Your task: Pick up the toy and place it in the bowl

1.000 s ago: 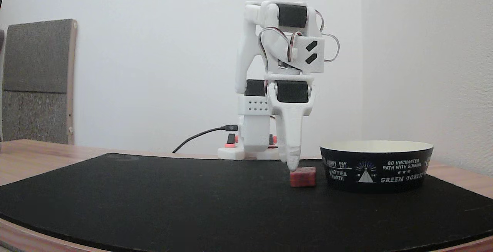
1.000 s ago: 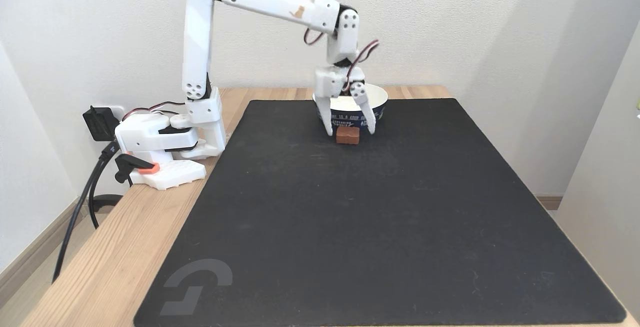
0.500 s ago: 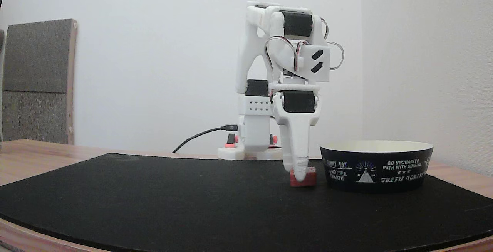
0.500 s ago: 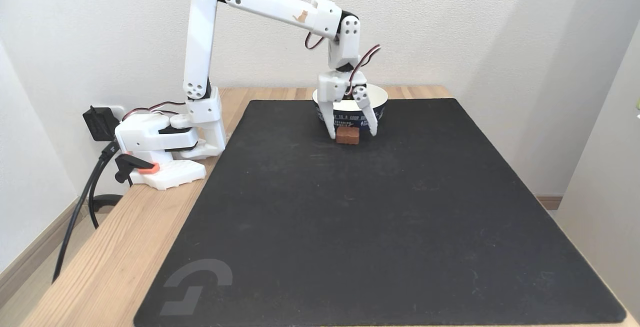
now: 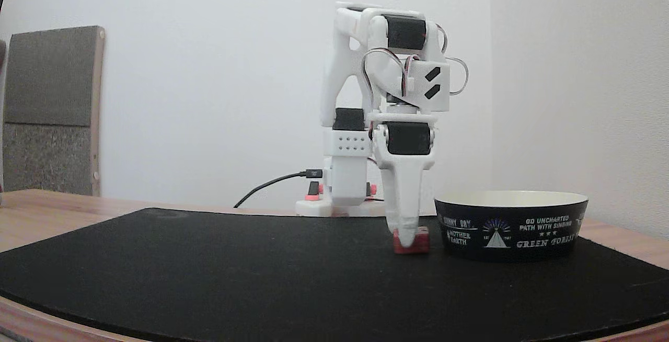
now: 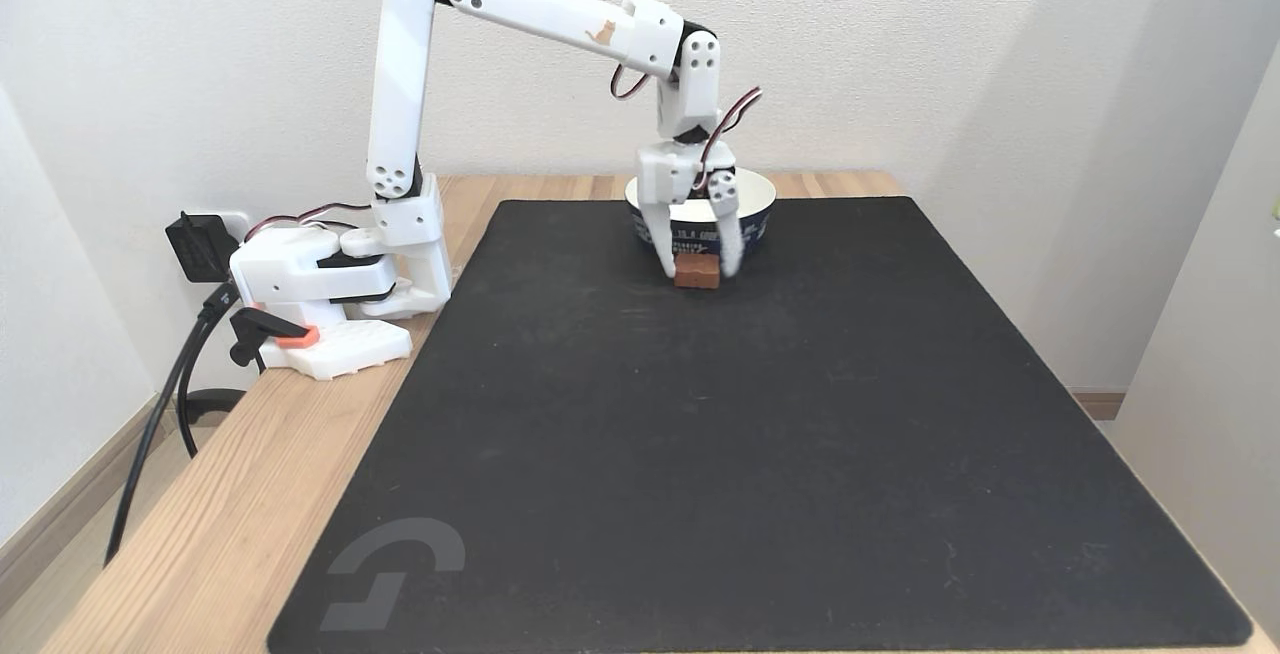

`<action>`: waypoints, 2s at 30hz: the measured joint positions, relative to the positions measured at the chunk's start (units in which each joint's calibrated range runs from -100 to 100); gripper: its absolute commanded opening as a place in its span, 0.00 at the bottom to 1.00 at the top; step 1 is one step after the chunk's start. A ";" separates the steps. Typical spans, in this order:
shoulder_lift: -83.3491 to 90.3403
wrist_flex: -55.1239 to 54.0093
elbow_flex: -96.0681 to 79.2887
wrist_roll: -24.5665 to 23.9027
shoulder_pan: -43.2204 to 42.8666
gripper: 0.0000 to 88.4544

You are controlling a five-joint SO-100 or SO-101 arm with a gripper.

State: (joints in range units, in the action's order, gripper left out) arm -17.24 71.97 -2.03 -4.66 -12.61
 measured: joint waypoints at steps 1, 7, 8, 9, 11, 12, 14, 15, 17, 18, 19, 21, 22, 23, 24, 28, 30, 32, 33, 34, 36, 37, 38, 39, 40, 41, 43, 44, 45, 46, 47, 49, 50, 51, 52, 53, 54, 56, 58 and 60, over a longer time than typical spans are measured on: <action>0.00 -0.08 0.00 0.00 0.00 0.10; -0.42 -0.08 0.09 0.00 0.00 0.10; -0.50 -0.08 0.09 0.00 0.08 0.10; -0.50 -0.08 0.09 0.00 0.08 0.10; -0.50 -0.08 0.09 0.00 0.08 0.10; -0.50 -0.08 0.09 0.00 0.25 0.10; -0.50 -0.08 0.19 0.00 1.50 0.10; -0.50 -0.08 0.19 0.00 1.91 0.10; 0.42 -0.08 0.09 0.00 3.16 0.10; 1.25 -0.08 0.09 0.00 4.24 0.10; 4.50 -0.08 0.09 -0.26 5.24 0.10; 7.33 0.51 0.09 -0.05 5.08 0.10; 9.41 1.10 -0.09 0.10 5.08 0.10; 11.91 1.10 -0.09 0.10 5.58 0.10; 17.07 1.10 0.09 -0.10 5.66 0.10; 21.73 -2.20 -0.19 0.05 -0.92 0.10; 21.48 -4.05 -1.32 0.31 -3.25 0.11; 19.65 -9.20 -3.87 0.05 -5.49 0.14; 17.49 -13.68 -5.95 0.31 -8.07 0.18; 17.07 -14.94 -6.24 0.31 -8.41 0.23; 14.99 -18.07 -7.46 0.05 -8.07 0.33; 13.82 -19.00 -7.94 0.05 -8.24 0.39; 12.82 -20.09 -8.12 0.31 -9.07 0.41; 12.82 -20.43 -8.03 0.31 -9.07 0.42; 12.91 -20.77 -7.94 0.31 -8.91 0.42; 12.74 -20.94 -8.03 0.31 -8.74 0.42; 12.74 -20.94 -8.03 0.21 -8.41 0.42; 12.82 -20.94 -8.03 0.21 -8.49 0.41; 12.82 -20.94 -8.12 0.26 -8.57 0.38; 12.99 -20.94 -8.31 0.31 -7.91 0.26; 15.07 -20.94 -9.83 0.31 -5.16 0.18; 17.32 -21.44 -11.53 0.05 -2.75 0.04; 19.65 -22.03 -14.45 0.31 -1.50 0.04; 22.90 -22.88 -17.57 0.31 0.17 0.08; 29.64 -25.83 -23.62 0.05 3.75 0.10; 32.06 -26.76 -26.45 0.05 4.41 0.11; 33.97 -28.11 -28.53 0.05 4.08 0.11; 41.22 -31.91 -37.03 0.31 4.58 0.11; 51.12 -35.20 -50.92 0.05 4.74 0.11; 56.12 -38.24 -58.86 0.31 5.58 0.11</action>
State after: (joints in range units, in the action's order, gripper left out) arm 38.88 33.73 -60.89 -4.35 -7.03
